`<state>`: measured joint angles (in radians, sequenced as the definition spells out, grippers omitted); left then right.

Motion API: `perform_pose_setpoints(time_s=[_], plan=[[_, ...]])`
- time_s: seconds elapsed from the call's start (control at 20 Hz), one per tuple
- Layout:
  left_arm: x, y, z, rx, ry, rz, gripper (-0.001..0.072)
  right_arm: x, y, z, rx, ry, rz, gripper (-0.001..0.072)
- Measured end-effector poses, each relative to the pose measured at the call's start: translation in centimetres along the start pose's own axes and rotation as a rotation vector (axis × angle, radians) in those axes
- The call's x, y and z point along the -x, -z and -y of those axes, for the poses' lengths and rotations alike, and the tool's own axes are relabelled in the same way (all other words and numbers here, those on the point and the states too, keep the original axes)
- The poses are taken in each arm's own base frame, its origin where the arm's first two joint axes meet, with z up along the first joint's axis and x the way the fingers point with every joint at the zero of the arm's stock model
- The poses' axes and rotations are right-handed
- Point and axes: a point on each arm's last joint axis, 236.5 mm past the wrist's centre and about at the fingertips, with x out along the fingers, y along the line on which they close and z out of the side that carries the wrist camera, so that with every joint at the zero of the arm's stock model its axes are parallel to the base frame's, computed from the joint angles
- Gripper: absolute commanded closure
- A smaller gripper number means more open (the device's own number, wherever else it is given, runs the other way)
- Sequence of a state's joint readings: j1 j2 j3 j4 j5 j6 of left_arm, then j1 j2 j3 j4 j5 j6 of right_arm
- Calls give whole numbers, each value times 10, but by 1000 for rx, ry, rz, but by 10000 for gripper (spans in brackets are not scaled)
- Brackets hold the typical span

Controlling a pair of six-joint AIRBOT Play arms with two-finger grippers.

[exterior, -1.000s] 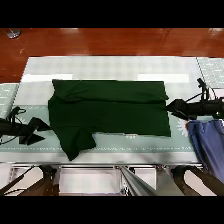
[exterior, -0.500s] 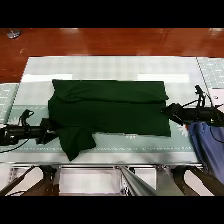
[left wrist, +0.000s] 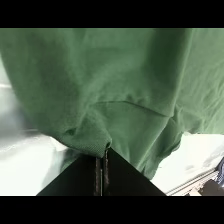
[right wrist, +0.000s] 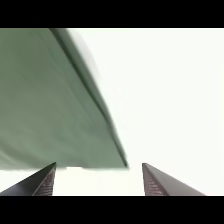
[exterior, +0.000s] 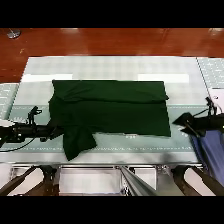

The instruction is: Fold the shirts.

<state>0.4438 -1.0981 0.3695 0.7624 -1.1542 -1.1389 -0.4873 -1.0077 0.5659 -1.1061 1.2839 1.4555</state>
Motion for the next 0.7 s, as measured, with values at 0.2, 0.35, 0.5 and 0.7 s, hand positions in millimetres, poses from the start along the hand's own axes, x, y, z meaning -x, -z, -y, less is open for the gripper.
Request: perform_pose_setpoints(time_s=[0.2, 0.35, 0.5, 0.7], plan=[[0, 1, 2, -7, 3, -4, 686, -19, 34, 7, 14, 41, -116, 97], [0, 1, 2, -9, 5, -5, 686, -34, 35, -4, 29, 23, -125, 97], [-2, 1, 6, -12, 14, -7, 686, -48, 28, -25, 4, -43, -113, 176], [-2, 0, 9, -17, 19, -4, 686, -54, 2, -43, -17, -102, -36, 681]])
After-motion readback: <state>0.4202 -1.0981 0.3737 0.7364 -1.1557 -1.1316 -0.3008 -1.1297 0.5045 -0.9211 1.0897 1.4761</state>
